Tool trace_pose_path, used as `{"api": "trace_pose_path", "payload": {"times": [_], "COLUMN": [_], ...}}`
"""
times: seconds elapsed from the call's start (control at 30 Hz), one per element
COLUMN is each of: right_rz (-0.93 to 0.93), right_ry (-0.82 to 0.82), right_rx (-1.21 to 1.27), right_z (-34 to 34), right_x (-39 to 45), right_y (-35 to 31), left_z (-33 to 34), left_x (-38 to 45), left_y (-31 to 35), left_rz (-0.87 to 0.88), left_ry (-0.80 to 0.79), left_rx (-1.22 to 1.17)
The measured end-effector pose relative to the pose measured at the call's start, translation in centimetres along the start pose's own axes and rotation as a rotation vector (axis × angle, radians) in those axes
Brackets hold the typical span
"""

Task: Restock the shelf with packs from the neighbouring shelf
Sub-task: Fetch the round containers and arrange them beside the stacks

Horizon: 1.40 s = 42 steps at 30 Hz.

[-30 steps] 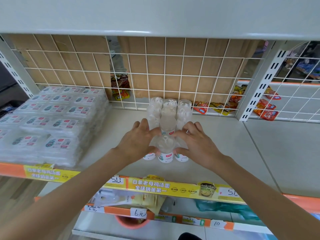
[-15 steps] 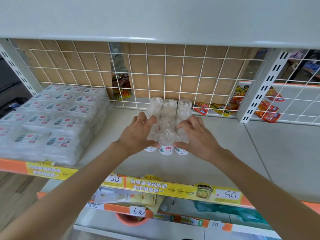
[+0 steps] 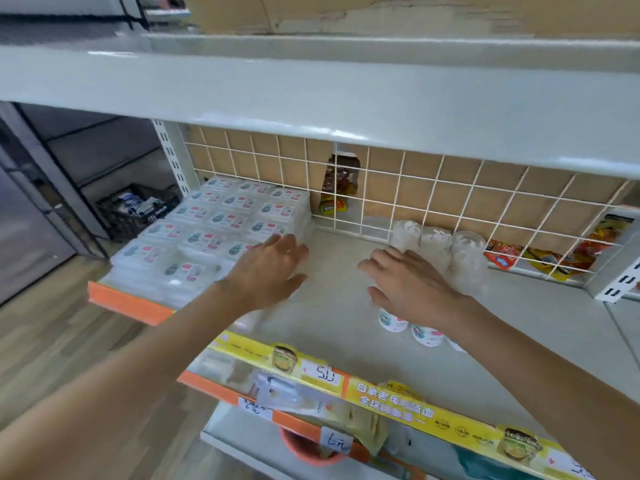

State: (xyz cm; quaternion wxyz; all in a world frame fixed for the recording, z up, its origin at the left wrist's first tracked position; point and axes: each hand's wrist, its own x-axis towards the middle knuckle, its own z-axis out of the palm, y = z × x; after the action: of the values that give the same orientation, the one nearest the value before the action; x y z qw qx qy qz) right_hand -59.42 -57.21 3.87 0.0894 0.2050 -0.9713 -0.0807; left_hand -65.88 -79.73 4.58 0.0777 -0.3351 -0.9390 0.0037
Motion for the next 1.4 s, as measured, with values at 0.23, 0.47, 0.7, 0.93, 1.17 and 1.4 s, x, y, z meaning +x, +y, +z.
{"api": "trace_pose_path", "payload": {"times": [0.23, 0.47, 0.7, 0.93, 1.17, 1.4], "right_rz": [0.265, 0.841, 1.138, 1.235, 1.238, 1.235], "right_ry": [-0.061, 0.038, -0.045, -0.065, -0.011, -0.005], "right_rx": [0.118, 0.707, 1.196, 1.284, 1.369, 1.588], "right_z": [0.7, 1.6, 2.2, 3.2, 3.6, 3.8], "right_x": [13.0, 21.3, 25.2, 27.9, 25.2, 24.0], "right_y": [-5.7, -7.3, -5.4, -5.1, -5.2, -6.9], "left_z": [-0.8, 2.3, 6.0, 7.5, 8.1, 7.3], "left_x": [0.7, 8.0, 12.4, 13.1, 11.7, 9.6], "left_y": [-15.9, -28.6, -32.4, -32.5, -34.3, -32.0], "left_rz": [-0.041, -0.367, -0.507, -0.403, -0.474, -0.457], "left_ry": [0.033, -0.134, -0.501, -0.572, -0.549, -0.573], "left_rx": [-0.02, -0.375, -1.277, -1.536, -1.607, -1.659]}}
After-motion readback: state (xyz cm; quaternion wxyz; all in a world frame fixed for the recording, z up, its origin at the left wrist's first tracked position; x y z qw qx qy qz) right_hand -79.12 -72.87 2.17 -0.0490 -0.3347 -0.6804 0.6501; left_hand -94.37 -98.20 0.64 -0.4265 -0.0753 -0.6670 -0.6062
